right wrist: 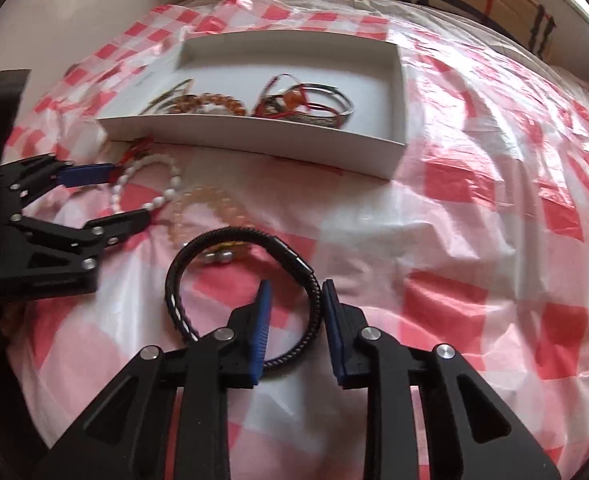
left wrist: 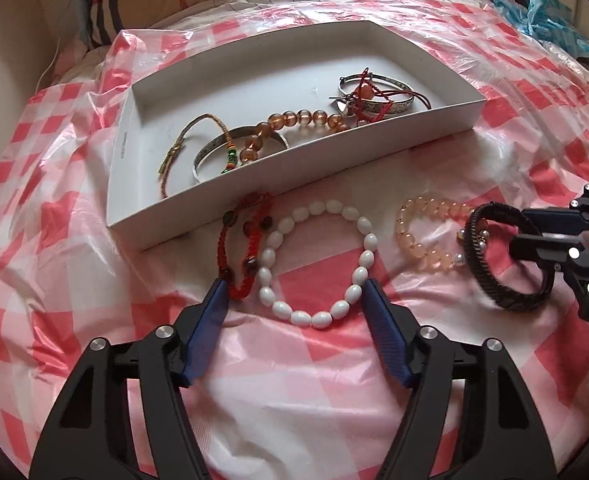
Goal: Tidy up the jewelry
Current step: 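Open both tools and move them back over the remaining bracelets, then grasp the red bead bracelet with the left tool while the right tool grasps the black braided bracelet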
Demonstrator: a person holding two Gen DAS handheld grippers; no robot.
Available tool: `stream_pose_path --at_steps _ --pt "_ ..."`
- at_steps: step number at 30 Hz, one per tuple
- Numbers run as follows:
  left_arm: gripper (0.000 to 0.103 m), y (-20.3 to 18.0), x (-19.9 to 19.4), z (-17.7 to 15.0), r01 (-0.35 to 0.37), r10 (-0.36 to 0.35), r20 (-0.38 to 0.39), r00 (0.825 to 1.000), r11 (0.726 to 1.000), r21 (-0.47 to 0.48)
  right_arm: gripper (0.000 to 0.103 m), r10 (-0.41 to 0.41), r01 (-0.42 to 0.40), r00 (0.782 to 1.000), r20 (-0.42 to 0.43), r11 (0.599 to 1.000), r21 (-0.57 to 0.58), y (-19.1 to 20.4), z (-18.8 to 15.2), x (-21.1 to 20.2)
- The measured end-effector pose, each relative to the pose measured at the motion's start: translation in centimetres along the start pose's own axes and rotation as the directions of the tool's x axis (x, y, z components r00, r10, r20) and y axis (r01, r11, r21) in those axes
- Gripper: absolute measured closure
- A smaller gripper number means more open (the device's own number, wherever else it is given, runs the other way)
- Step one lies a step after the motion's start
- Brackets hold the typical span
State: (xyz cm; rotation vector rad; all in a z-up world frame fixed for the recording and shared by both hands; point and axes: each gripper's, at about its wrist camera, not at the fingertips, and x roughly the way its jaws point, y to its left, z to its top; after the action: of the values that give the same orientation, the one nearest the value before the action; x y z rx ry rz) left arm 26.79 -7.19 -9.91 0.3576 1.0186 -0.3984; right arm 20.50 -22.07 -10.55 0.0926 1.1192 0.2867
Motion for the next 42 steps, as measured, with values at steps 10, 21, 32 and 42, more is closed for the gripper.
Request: stream_pose_path --at_steps 10,21,32,42 --pt "0.046 4.3 -2.1 -1.1 0.092 -0.081 0.065 0.995 0.974 -0.205 0.078 0.038 -0.04 0.999 0.017 0.995 0.096 -0.9 0.2 0.0" --pt "0.093 2.7 -0.2 -0.3 0.01 -0.009 0.007 1.0 0.989 -0.149 0.09 0.137 -0.139 0.99 -0.038 0.989 -0.054 2.4 0.0 0.8" --pt "0.085 4.0 -1.8 -1.9 0.076 -0.071 0.032 0.997 0.981 -0.176 0.069 0.121 -0.122 0.993 -0.011 0.989 -0.089 3.7 -0.7 1.0" --pt "0.098 4.1 -1.8 -1.5 0.067 -0.057 0.068 0.996 0.985 -0.162 0.07 0.125 -0.127 0.992 -0.025 0.988 -0.088 3.7 -0.3 1.1"
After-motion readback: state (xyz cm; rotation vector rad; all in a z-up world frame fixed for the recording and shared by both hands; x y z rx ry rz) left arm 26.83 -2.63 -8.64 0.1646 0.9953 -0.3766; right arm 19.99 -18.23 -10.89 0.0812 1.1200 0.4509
